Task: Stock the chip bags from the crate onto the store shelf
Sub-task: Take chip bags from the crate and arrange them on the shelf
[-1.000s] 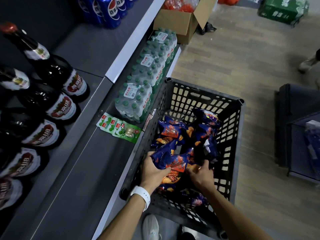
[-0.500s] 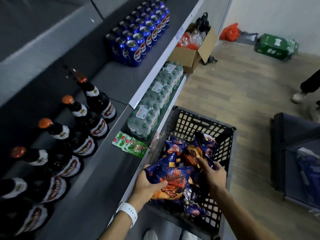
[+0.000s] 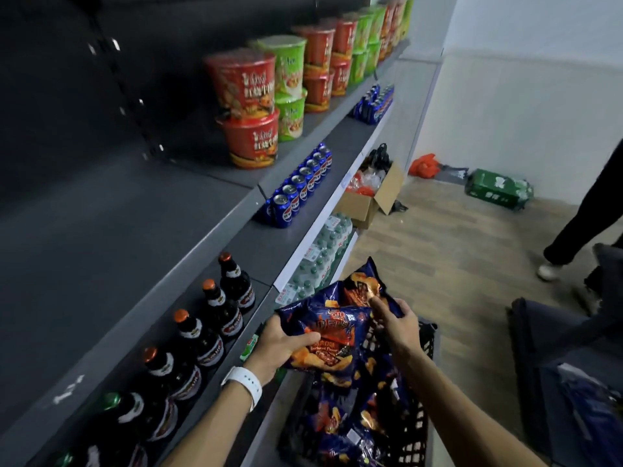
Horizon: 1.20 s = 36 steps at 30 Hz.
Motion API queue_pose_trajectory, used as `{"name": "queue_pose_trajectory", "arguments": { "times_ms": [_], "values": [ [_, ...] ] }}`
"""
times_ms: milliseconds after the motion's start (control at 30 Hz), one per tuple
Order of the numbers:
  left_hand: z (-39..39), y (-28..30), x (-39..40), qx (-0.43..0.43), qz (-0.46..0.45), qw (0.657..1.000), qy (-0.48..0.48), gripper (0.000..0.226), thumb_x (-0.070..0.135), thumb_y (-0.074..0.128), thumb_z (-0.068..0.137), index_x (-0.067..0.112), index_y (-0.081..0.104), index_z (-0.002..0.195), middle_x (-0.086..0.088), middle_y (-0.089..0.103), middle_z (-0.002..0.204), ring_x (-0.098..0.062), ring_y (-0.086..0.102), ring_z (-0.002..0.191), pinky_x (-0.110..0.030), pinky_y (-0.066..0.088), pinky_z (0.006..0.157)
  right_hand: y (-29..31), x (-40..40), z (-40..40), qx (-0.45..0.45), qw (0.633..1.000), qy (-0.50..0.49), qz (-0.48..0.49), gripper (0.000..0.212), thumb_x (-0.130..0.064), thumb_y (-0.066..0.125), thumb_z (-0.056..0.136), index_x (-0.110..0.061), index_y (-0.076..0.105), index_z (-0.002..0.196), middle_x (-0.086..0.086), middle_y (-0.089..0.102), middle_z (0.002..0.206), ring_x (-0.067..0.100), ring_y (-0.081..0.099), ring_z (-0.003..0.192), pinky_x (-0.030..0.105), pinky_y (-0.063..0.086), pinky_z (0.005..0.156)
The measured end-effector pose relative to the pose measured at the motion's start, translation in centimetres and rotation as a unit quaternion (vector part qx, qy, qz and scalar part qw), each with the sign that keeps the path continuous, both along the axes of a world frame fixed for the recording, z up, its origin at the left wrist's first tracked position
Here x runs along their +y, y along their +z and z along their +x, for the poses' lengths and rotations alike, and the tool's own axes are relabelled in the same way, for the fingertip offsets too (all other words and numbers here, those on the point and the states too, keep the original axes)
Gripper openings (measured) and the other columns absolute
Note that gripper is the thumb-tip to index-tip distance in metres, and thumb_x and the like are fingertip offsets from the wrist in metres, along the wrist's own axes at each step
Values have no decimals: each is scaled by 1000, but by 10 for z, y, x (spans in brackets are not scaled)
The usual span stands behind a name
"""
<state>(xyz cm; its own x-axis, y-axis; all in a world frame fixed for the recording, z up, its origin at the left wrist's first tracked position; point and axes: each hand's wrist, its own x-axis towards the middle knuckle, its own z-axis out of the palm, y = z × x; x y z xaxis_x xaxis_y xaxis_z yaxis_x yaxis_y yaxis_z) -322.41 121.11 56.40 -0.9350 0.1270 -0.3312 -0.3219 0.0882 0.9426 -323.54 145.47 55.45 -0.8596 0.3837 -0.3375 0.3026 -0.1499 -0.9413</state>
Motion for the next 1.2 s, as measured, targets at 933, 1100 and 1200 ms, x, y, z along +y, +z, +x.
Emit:
{"name": "queue_pose_trajectory", "arguments": {
  "times_ms": [933,1100,1200],
  "values": [
    [90,286,-50,146,98,984,-30,62,18,84,60,2,64,117,-23,69,113,-36,67,103,-44,55,90,289,-64,41,156,965,90,-189,19,-13,73,87,-1,66,100,2,51,55,9,36,36,20,28,35],
    [153,303,-58,154,98,982,50,68,19,85,60,3,59,121,-22,68,116,-37,67,105,-49,54,91,307,-87,82,151,947,169,-227,10,-12,65,94,-6,69,101,15,68,75,15,63,46,22,48,39],
    [192,311,-69,147,86,979,113,79,21,88,56,4,55,126,-21,68,117,-39,66,107,-55,51,95,307,-109,103,131,945,214,-210,9,-12,55,100,-14,63,100,8,59,64,10,51,39,19,41,37]
  ]
}}
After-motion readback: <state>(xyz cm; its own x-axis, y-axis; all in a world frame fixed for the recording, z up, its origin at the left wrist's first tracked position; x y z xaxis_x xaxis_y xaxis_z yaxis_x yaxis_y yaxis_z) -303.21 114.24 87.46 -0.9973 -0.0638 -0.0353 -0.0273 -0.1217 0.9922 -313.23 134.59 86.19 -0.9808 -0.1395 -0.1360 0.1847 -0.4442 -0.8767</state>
